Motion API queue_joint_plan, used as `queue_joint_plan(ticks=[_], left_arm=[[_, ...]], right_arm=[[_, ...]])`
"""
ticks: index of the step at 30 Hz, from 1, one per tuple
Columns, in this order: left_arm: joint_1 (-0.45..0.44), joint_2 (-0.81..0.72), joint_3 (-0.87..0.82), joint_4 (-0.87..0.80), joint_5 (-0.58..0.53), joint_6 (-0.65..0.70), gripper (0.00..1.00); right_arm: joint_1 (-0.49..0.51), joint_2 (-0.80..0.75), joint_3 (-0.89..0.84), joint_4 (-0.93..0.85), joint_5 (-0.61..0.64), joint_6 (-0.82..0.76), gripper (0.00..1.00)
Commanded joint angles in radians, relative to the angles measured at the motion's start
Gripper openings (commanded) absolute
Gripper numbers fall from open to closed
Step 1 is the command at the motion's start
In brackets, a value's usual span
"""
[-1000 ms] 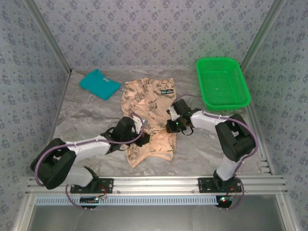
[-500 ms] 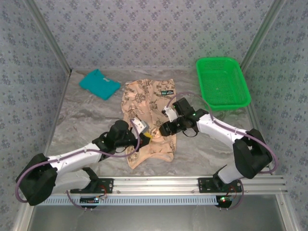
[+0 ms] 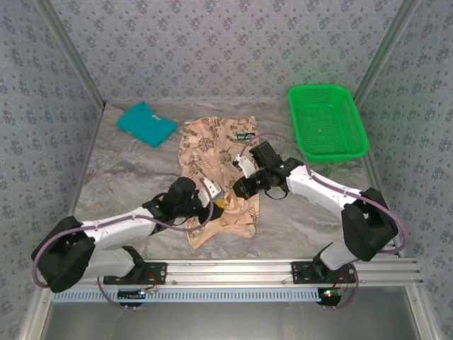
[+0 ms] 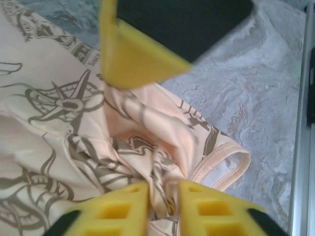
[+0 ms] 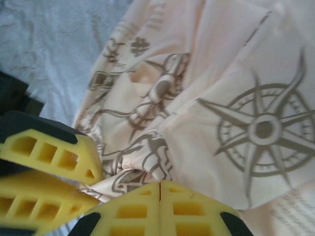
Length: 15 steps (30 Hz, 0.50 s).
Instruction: Fold the inside-out t-shirt
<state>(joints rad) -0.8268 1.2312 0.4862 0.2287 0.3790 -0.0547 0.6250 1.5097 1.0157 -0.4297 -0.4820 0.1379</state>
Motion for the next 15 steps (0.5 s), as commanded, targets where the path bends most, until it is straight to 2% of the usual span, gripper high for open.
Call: queue_joint_plan(ticks=[1, 2, 4, 5, 9, 12, 15], left_arm=[[-0.008, 0.051, 0.089, -0.086, 0.05, -0.034, 0.45], [-0.006, 0.065, 0.115, -0.139, 0.028, -0.058, 0.47], [0.007, 0.077, 0.148, -0.203, 0.025, -0.083, 0.49], [0.018, 0.078, 0.154, -0.222, 0.028, -0.097, 0.5], [0.103, 0.093, 0.15, -0.228, 0.112, -0.138, 0.52], [0.147, 0.131, 0.172, -0.264, 0.111, -0.122, 0.52], [0.155, 0.174, 0.191, -0.273, 0.105, -0.082, 0.52]], right_arm=[[-0.054, 0.035, 0.021, -0.064, 0.157, 0.062, 0.0], [-0.06, 0.026, 0.019, -0.064, 0.16, 0.07, 0.06], [-0.052, -0.004, 0.007, -0.061, 0.137, 0.081, 0.24], [-0.043, -0.018, 0.006, -0.067, 0.125, 0.089, 0.28], [0.015, -0.073, -0.004, -0.108, 0.146, 0.151, 0.35], [0.076, -0.116, -0.03, -0.099, 0.18, 0.2, 0.4], [0.139, -0.138, -0.06, -0.058, 0.22, 0.247, 0.44]])
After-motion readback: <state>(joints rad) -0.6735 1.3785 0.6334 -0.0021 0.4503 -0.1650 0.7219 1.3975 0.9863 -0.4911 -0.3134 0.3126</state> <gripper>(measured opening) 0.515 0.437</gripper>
